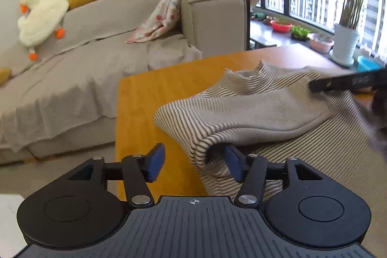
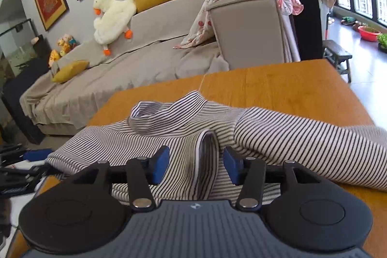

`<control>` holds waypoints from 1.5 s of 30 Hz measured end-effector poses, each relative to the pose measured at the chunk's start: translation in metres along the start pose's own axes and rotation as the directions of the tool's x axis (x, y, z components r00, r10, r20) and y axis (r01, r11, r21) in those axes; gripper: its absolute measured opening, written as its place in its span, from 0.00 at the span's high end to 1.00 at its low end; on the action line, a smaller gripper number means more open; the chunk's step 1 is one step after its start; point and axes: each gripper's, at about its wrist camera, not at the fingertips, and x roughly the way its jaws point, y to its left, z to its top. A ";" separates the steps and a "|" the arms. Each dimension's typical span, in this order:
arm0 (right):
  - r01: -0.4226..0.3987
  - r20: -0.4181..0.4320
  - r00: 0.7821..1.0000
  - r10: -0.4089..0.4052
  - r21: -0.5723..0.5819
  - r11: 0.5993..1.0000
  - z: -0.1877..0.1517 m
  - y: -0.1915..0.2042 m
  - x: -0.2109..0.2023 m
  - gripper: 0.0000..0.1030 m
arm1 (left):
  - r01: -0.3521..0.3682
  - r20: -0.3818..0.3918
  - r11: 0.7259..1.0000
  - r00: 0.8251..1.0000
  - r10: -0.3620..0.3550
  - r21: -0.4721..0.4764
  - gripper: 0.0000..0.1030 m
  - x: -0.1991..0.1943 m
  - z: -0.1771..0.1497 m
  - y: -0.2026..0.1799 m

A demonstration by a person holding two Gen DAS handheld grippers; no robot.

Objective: Fold clothes

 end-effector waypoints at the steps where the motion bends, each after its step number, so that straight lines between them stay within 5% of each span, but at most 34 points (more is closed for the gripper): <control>1: -0.001 -0.018 1.000 0.001 -0.002 1.000 0.000 0.001 0.006 0.53 | 0.025 0.016 0.999 1.000 -0.025 -0.033 0.35 -0.003 0.002 0.001; 6: -0.024 -0.039 0.999 0.020 -0.102 0.995 0.007 0.026 0.020 0.96 | 0.141 0.089 0.981 0.987 -0.130 -0.130 0.22 -0.006 0.016 -0.002; 7: -0.034 -0.018 0.999 0.032 -0.142 0.989 0.013 0.035 0.016 0.96 | 0.156 0.098 0.978 0.985 -0.144 -0.135 0.20 -0.004 0.019 -0.004; 10: -0.008 0.095 0.995 0.036 -0.282 0.960 0.035 0.055 -0.005 0.96 | 0.217 0.132 0.961 0.972 -0.196 -0.171 0.09 0.009 0.024 -0.010; 13: 0.038 0.097 0.995 -0.008 -0.310 0.950 0.040 0.047 -0.001 0.96 | 0.266 0.094 0.929 0.964 -0.250 -0.256 0.08 0.039 0.017 -0.011; 17: 0.092 -0.032 0.994 -0.105 -0.291 0.952 0.016 0.018 0.033 0.96 | 0.221 0.008 0.952 0.974 -0.225 -0.213 0.13 0.059 0.001 -0.012; 21: 0.058 -0.025 0.998 -0.065 -0.223 0.973 0.012 0.002 0.027 0.96 | 0.187 -0.011 0.971 0.982 -0.190 -0.148 0.13 0.061 -0.002 -0.016; 27: 0.078 0.105 0.993 -0.054 -0.229 0.970 0.027 -0.034 -0.053 0.63 | 0.176 -0.004 0.974 0.984 -0.178 -0.143 0.11 0.055 0.010 -0.028; 30: 0.232 0.128 0.971 -0.203 -0.284 0.930 0.020 -0.076 -0.099 0.62 | 0.200 0.025 0.969 0.980 -0.198 -0.145 0.11 0.048 0.018 -0.037; 35: 0.336 0.052 0.941 -0.333 -0.252 0.908 -0.013 -0.135 -0.145 0.62 | 0.253 0.047 0.963 0.967 -0.250 -0.095 0.10 0.044 0.028 -0.066; 40: 0.343 -0.050 0.930 -0.365 -0.245 0.907 -0.066 -0.177 -0.158 0.62 | 0.245 -0.016 0.965 0.969 -0.248 -0.096 0.09 0.057 0.023 -0.087; 45: 0.231 -0.073 0.967 -0.244 -0.158 0.960 -0.118 -0.212 -0.158 0.62 | 0.189 -0.064 0.967 0.977 -0.202 -0.172 0.09 0.058 0.026 -0.098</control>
